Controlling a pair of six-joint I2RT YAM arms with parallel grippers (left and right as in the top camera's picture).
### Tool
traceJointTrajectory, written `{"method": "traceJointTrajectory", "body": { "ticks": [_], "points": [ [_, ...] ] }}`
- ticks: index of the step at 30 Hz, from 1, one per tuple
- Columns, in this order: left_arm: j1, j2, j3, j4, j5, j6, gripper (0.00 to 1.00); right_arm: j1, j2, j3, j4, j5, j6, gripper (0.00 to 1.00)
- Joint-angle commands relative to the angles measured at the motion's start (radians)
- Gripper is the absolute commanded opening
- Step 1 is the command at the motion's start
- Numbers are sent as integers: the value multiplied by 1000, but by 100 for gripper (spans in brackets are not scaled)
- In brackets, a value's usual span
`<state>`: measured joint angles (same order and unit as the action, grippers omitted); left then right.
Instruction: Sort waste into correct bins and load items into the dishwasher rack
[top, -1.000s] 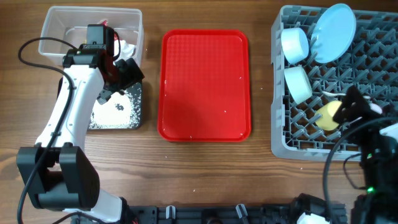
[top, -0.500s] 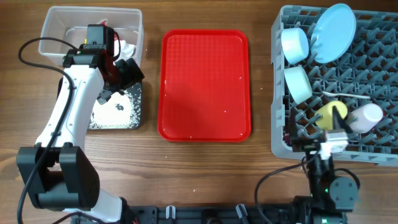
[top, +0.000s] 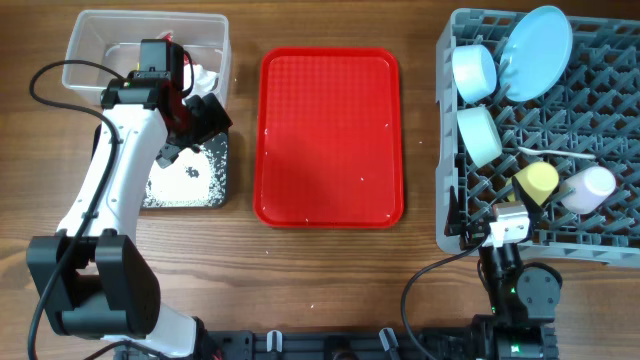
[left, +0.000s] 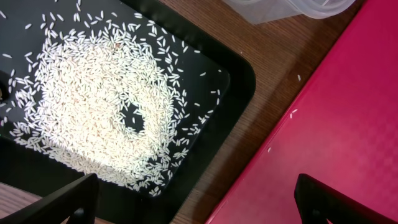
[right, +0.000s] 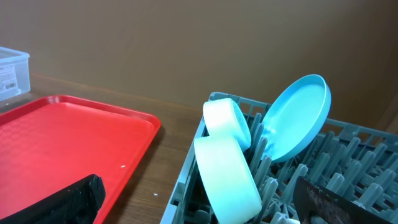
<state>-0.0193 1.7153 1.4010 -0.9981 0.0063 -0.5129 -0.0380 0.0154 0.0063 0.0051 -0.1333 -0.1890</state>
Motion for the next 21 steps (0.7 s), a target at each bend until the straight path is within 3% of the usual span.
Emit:
{"method": "traceJointTrajectory", "body": {
  "ticks": [1,8,12,17,21],
  "points": [
    [5,-2,-2,0,5,12,100,5,-11,-1,4,14,-19,100],
    [16,-16,-2,0,4,12,100,5,-11,-1,4,14,-19,100],
    [13,-107,-2,-1,3,12,100,5,-11,-1,3,14,-19,100],
    [13,-520,-14,-50,-53,12,100,5,-11,-1,3,14,-19,100],
    [13,-819,-145,-64,-146,12,100,5,-11,-1,4,14,-19,100]
  ]
}}
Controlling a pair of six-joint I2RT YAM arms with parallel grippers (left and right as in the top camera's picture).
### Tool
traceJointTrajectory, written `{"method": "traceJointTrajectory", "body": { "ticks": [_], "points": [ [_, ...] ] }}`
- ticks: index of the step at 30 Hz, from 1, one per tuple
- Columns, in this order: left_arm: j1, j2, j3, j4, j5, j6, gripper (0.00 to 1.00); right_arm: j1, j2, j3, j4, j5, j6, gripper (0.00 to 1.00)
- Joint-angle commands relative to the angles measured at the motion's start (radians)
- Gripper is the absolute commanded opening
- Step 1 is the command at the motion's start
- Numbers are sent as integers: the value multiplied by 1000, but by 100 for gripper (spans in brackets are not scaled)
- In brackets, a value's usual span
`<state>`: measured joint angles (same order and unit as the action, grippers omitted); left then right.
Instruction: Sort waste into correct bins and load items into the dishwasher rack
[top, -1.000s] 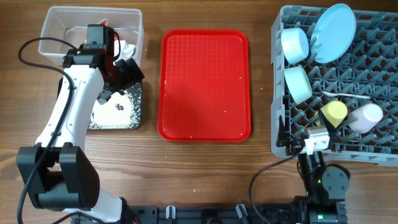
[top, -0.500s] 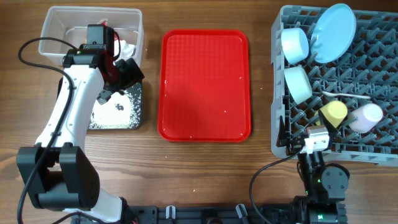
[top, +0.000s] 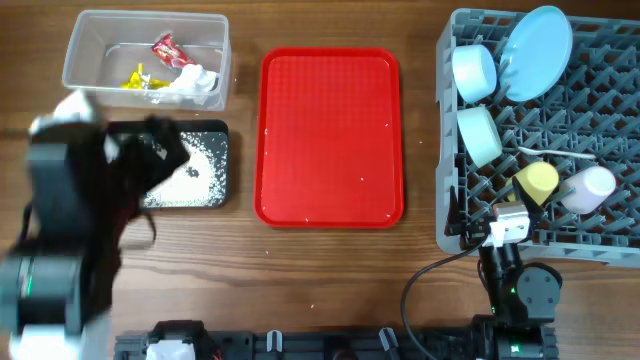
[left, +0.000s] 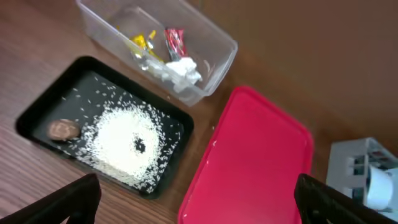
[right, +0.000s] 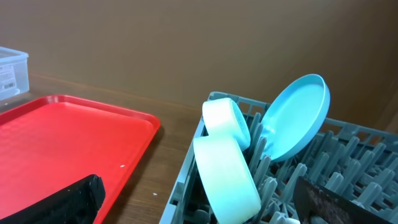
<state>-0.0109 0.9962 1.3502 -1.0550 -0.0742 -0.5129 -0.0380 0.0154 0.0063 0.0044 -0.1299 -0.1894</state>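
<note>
My left gripper (left: 199, 202) hangs open and empty, high over the table's left side. Below it are the clear bin (left: 214, 68) with wrappers and a crumpled tissue (left: 180, 70), and the black tray (left: 56, 99) of rice (left: 127, 140) with a brown lump (left: 62, 129). In the overhead view the left arm is a blur at the left edge. The grey dishwasher rack (top: 600, 100) holds two pale bowls (top: 474, 72), a blue plate (top: 535, 40), a yellow cup (top: 536, 180) and a pale pink cup (top: 590, 188). My right gripper (right: 199, 202) is open, low beside the rack's front left corner.
A bare red tray (top: 330, 140) lies in the middle between the bins and the rack. A few grains of rice dot it. A thin white utensil (top: 555, 155) lies across the rack near the cups.
My left gripper was close over the rice tray's right corner. Now it is much higher and farther back to the left, with both bins and the red tray in its view. The right arm has not moved.
</note>
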Motion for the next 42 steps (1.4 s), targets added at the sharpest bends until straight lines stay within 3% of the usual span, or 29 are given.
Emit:
{"method": "traceJointTrajectory", "body": {
  "ticks": [1,3,5,6,10,16,42],
  "points": [
    [5,-191,-206,52,-77,12,100,5,-11,-1,5,11,-19,100],
    [16,-308,-393,246,-68,11,100,5,-11,-1,4,11,-19,100],
    [16,-476,-660,521,-48,11,100,5,-11,-1,4,11,-18,100],
    [16,-588,-853,734,-31,11,100,5,-11,-1,5,11,-19,100],
    [16,-831,-1214,1023,-13,4,100,5,-11,-1,5,11,-19,100],
    [16,-992,-1324,946,-13,21,100,5,-11,-1,5,11,-19,100],
    [16,-990,-1324,946,-6,38,100,5,-11,-1,5,11,-19,100]
  ]
}}
